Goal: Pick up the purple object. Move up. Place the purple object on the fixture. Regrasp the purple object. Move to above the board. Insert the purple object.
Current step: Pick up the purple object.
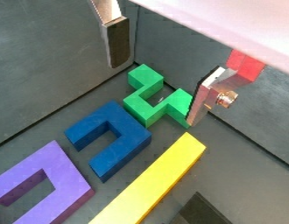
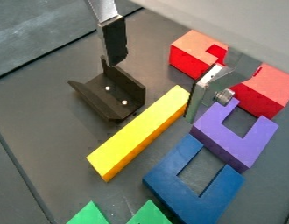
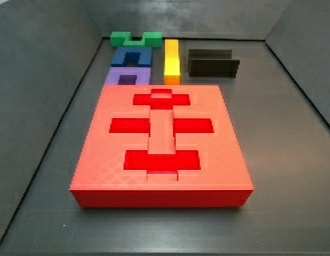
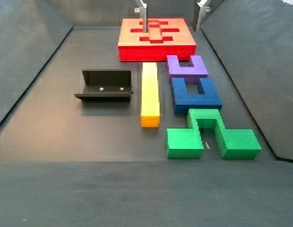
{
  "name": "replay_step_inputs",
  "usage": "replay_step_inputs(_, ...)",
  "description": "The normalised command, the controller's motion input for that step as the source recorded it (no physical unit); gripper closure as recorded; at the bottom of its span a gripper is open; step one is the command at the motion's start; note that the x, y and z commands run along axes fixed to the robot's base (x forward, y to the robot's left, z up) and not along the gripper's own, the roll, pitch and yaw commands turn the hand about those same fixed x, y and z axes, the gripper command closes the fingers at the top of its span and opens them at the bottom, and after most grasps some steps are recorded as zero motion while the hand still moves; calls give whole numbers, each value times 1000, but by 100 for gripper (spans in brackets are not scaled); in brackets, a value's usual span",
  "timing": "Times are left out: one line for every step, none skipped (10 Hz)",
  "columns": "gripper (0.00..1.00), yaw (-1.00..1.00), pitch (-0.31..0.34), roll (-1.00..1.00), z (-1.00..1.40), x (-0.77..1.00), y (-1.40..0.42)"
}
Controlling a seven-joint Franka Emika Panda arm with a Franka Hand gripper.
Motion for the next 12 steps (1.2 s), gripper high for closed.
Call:
replay_step_inputs(0,0,0,10,0,0,-17)
replay_step_inputs(0,-109,-166,7,-111,-134,-580)
replay_step_inputs(0,-94,-21,80,-317,403,-926)
replay_step_inputs(0,-60,-34,54,-357,506,-914)
replay_step_inputs(0,0,-50,33,-394,557,-934)
replay_step_inputs(0,0,-59,20,-449,551,-920)
replay_step_inputs(0,0,-44,29,-477,597,-923)
replay_step_inputs(0,0,-43,50,-506,537,-960)
replay_step_inputs(0,0,-71,59,-503,394,-1000)
replay_step_inputs(0,-3,-136,0,-526,149,-937)
replay_step_inputs(0,0,-190,0,-546,-49,-734)
replay_step_inputs(0,0,-179,-39,-460,-417,-511)
